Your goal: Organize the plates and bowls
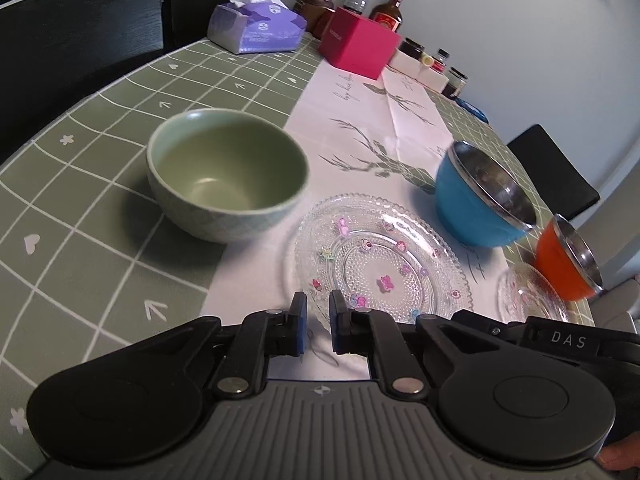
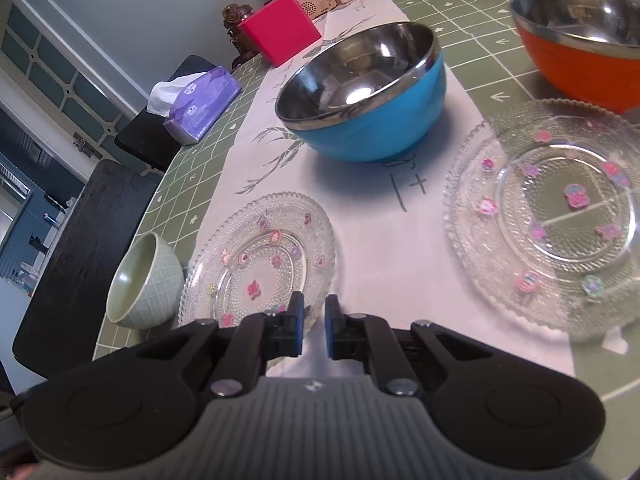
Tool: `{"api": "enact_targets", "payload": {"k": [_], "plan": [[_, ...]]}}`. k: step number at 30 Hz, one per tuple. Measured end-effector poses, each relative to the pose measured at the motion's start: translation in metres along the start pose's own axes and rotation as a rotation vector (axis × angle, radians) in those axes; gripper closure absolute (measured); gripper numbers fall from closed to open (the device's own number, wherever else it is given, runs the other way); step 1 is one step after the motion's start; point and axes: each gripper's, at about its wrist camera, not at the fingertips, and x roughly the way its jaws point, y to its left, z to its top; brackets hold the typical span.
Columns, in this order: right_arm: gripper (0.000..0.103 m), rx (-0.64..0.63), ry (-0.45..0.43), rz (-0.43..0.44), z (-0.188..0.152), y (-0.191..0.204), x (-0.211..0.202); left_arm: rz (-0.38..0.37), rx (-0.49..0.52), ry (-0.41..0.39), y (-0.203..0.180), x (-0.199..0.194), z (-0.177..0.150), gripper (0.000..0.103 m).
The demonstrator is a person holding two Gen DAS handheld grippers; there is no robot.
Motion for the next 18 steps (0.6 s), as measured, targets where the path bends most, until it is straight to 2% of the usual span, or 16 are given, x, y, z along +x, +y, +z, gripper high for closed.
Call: {"api": "enact_targets", "payload": {"k": [8, 9, 10, 12, 13, 14, 18], "plan": [[0.095, 0.015, -0.038, -0.046, -0.007, -0.019, -0.022, -0.064, 0.032, 0.033, -0.014, -0.003, -0.013, 0.089], [0.093, 0.016, -0.038, -0.040, -0.007, -0.020, -0.023, -0.051, 0.041, 0.024, -0.014, -0.003, -0.013, 0.085], [0.089, 0.013, -0.040, -0.042, -0.007, -0.020, -0.024, -0.032, 0.055, 0.013, -0.015, -0.003, -0.013, 0.075], [0.079, -0.008, -0.062, -0.045, -0.005, -0.020, -0.028, -0.003, 0.064, -0.007, -0.014, -0.003, -0.011, 0.064], [0.067, -0.020, -0.079, -0.049, -0.004, -0.019, -0.031, -0.004, 0.053, -0.012, -0.011, -0.001, -0.008, 0.060], [0.065, -0.027, -0.092, -0.055, -0.003, -0.018, -0.032, -0.013, 0.038, -0.013, -0.008, 0.001, -0.005, 0.059], [0.065, -0.029, -0.110, -0.054, 0.005, -0.019, -0.027, -0.056, 0.011, -0.012, -0.004, 0.011, 0.003, 0.059]]}}
